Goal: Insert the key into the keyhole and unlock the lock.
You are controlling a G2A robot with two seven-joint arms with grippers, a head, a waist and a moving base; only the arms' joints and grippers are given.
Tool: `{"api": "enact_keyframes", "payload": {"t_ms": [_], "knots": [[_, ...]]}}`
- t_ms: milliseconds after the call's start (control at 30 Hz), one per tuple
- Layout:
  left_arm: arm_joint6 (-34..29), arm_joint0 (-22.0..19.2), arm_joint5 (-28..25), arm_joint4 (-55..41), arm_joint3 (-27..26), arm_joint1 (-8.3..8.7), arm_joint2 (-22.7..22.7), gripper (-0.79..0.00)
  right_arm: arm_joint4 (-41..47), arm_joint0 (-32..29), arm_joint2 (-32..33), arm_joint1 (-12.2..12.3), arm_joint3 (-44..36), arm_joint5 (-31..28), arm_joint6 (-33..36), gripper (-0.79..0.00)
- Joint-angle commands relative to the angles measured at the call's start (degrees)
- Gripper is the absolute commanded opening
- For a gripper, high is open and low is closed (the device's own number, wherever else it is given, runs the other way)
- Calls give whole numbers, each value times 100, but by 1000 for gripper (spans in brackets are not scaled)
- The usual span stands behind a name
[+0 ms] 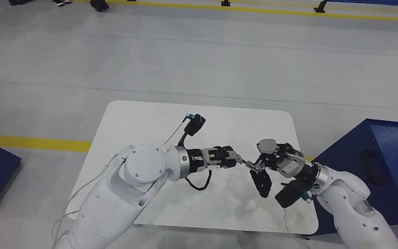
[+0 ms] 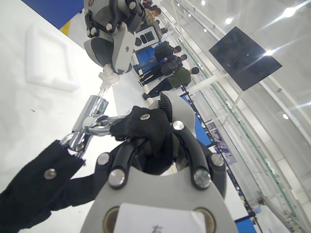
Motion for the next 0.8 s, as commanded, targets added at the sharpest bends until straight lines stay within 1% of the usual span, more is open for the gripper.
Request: {"api": "enact_keyframes", "payload": {"t_ms": [0, 167, 333, 400, 433, 767], "knots": [[-134, 10, -83, 12, -8, 15, 5, -785, 124, 59, -10, 3, 71, -248, -52, -785], [-344, 36, -260, 30, -16, 50, -14, -785, 585, 254, -72, 3, 293, -942, -142, -785], [-455, 132, -693, 50, -109, 73, 21, -785, 1069, 438, -196, 1, 526, -1726, -102, -785], [-444, 173, -741, 69, -102, 80, 35, -785, 1165, 517, -271, 4, 593, -2048, -61, -785], [-444, 173, -741, 69, -102, 80, 35, -785, 1169, 550, -281, 6, 623, -2126, -19, -785], [-444, 173, -741, 69, -102, 80, 35, -785, 1169, 550, -281, 6, 623, -2126, -19, -785]]}}
